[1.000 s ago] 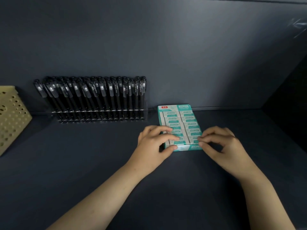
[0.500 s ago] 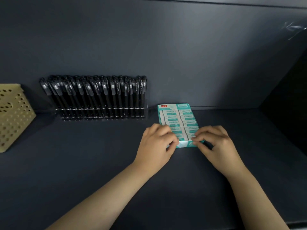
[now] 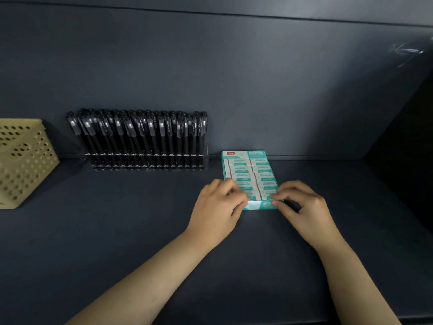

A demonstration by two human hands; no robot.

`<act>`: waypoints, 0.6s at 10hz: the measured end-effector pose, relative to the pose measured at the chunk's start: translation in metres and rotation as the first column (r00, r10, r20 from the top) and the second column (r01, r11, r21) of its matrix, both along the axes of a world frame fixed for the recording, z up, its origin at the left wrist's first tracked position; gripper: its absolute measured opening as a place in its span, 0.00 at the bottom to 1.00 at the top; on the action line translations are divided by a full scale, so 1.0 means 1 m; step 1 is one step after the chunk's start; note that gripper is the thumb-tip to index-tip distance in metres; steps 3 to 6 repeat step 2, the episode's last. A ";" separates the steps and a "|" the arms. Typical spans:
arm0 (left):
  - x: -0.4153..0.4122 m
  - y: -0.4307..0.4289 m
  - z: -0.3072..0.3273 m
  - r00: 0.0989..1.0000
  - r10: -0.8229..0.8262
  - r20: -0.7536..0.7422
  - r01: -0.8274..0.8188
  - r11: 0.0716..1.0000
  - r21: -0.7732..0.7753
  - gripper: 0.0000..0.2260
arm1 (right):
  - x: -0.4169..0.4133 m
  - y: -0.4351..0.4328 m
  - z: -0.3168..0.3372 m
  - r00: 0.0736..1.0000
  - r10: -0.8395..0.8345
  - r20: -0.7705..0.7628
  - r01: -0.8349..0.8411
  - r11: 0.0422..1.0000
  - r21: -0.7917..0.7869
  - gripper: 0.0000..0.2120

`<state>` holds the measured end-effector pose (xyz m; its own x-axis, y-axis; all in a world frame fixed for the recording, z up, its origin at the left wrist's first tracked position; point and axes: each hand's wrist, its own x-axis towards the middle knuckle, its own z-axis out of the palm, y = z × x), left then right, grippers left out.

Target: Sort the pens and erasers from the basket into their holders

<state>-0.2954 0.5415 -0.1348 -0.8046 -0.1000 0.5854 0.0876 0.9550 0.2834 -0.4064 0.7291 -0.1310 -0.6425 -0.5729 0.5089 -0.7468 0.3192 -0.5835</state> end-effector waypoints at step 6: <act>0.003 0.005 0.000 1.000 -0.003 -0.002 0.003 1.000 -0.022 0.10 | 0.000 -0.005 -0.002 0.999 -0.019 -0.045 0.020 1.000 0.013 0.07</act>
